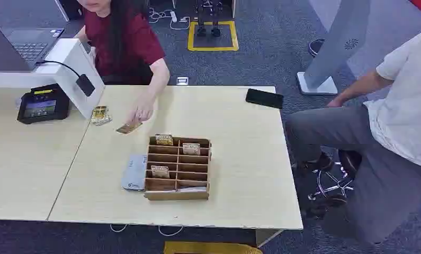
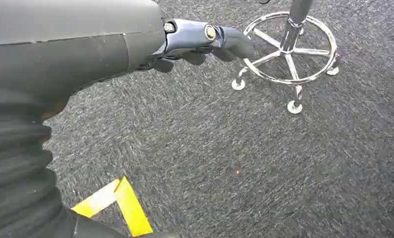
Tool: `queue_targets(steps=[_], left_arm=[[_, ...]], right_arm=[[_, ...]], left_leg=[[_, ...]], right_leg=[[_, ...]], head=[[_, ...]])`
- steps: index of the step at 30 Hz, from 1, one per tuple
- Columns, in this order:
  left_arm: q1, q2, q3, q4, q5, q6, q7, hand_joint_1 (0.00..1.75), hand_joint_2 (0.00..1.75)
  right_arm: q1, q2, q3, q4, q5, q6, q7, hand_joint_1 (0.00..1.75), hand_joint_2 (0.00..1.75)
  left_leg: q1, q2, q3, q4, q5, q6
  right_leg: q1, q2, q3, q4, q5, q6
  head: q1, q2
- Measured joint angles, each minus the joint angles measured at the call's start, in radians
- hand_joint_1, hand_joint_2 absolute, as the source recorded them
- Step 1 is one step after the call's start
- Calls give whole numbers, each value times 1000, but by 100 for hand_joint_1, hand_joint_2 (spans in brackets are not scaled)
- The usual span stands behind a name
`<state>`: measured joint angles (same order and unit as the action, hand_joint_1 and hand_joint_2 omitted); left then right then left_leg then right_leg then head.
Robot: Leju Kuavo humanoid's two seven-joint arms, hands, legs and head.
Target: Pass the card to the sensor for recognition and then transmit it.
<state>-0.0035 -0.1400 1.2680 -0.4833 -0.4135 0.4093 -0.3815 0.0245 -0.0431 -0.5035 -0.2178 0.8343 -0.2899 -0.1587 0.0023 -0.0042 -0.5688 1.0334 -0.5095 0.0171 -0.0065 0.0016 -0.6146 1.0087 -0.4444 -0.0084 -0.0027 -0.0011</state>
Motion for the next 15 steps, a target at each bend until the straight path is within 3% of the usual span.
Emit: queue_targets(steps=[15], left_arm=[[0, 0, 3, -2, 0, 0, 0, 0, 175]], right_arm=[[0, 0, 0, 0, 0, 0, 0, 0, 175]], left_leg=[[0, 0, 0, 0, 0, 0]], right_leg=[[0, 0, 0, 0, 0, 0]], head=[[0, 0]])
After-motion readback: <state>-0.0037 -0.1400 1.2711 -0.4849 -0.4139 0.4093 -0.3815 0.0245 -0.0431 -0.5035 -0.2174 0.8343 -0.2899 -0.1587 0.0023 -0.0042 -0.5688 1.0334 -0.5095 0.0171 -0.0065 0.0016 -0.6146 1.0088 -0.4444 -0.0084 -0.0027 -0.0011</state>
